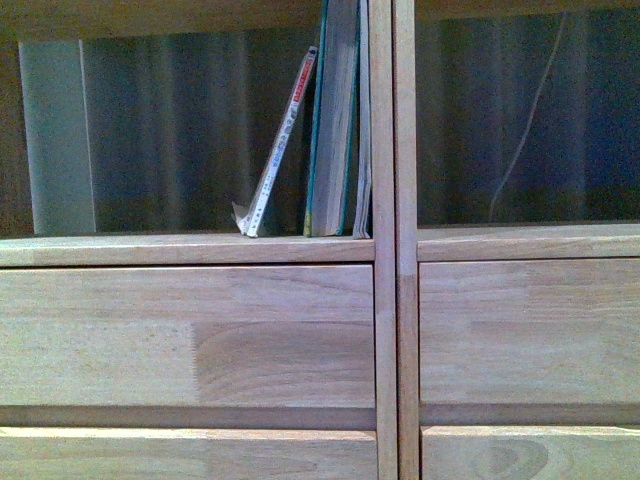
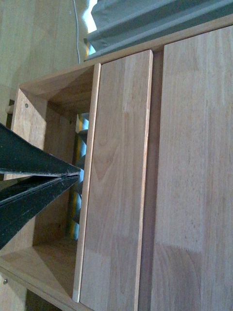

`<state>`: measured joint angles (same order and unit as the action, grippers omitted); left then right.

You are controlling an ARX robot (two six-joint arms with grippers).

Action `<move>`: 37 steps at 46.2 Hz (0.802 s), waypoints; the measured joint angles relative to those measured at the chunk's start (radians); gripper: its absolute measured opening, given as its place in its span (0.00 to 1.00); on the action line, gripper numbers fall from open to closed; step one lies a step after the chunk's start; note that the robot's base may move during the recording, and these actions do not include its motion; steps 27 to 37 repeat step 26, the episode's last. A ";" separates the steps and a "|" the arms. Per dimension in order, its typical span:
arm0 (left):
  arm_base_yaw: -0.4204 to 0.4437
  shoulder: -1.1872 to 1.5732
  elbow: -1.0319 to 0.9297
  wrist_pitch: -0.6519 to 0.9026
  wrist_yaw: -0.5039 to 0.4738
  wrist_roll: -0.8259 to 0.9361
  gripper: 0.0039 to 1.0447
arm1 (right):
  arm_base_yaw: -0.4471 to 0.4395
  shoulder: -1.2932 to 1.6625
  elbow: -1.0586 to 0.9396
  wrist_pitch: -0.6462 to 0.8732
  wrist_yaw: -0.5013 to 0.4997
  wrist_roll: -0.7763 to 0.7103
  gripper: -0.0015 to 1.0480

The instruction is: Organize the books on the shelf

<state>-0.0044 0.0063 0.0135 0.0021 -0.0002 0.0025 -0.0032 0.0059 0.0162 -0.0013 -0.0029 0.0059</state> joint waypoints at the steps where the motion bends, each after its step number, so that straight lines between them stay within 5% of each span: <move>1: 0.000 0.000 0.000 0.000 0.000 0.000 0.02 | 0.000 0.000 0.000 0.000 0.000 0.000 0.03; 7: 0.000 0.000 0.000 0.000 0.000 0.000 0.05 | 0.000 0.000 0.000 0.000 0.000 -0.002 0.07; 26: 0.000 0.000 0.000 0.000 0.000 0.000 0.74 | 0.000 0.000 0.000 0.000 0.000 -0.002 0.73; 37: 0.000 0.000 0.000 0.000 0.000 0.000 0.74 | 0.000 0.000 0.000 0.000 0.000 -0.002 0.73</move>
